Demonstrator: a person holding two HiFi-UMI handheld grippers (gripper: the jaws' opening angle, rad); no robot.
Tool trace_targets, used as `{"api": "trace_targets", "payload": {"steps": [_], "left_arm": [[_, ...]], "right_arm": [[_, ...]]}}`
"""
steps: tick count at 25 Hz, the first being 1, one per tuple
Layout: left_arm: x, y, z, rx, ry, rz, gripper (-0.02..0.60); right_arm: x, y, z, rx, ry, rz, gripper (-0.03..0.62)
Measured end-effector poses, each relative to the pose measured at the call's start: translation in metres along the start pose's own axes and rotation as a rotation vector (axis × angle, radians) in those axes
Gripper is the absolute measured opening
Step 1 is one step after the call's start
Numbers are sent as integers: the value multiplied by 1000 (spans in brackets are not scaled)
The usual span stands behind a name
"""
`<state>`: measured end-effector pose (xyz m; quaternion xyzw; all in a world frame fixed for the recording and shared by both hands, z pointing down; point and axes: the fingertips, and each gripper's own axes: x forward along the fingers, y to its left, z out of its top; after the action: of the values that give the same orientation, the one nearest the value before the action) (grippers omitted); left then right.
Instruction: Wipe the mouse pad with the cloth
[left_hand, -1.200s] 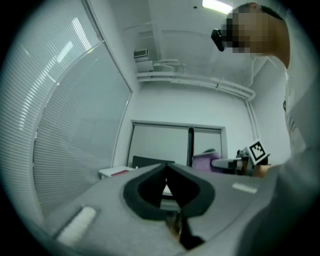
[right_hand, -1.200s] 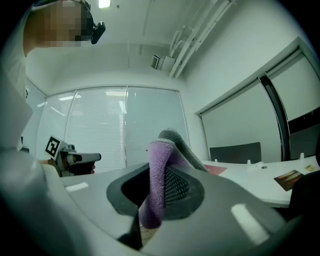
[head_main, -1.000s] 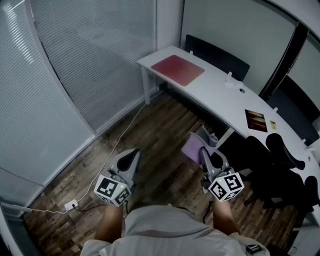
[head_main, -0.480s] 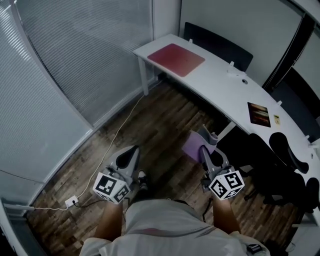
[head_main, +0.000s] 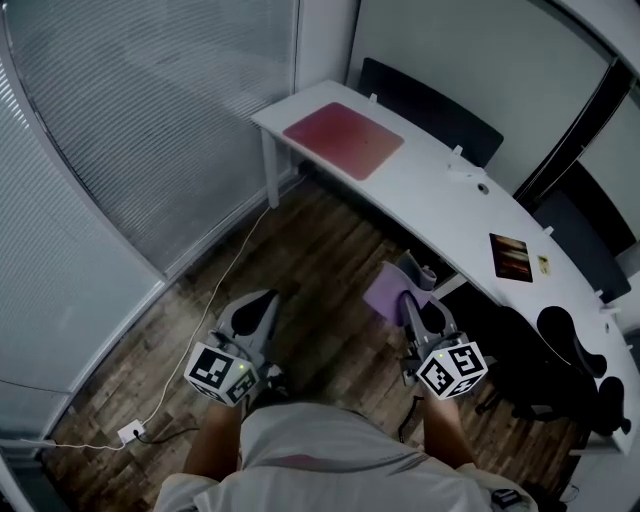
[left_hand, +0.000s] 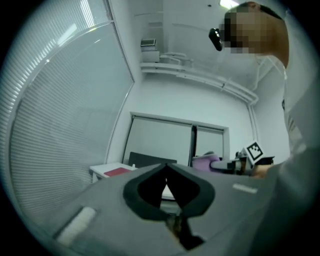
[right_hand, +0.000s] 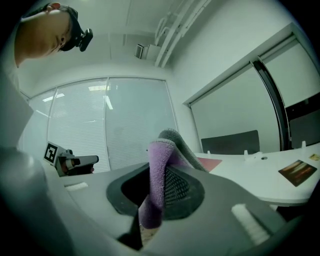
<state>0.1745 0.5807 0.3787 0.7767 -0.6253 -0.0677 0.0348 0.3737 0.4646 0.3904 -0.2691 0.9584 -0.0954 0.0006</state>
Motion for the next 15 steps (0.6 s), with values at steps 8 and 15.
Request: {"api": "trace_targets", "payload": {"steps": [8,15], "left_arm": [[9,127,17,17,4,19,0],[18,195,17,51,30,7,0]], "right_arm": [[125,31,8,-11,19,-15,45],[194,47,8,-35,42,-25,46]]}}
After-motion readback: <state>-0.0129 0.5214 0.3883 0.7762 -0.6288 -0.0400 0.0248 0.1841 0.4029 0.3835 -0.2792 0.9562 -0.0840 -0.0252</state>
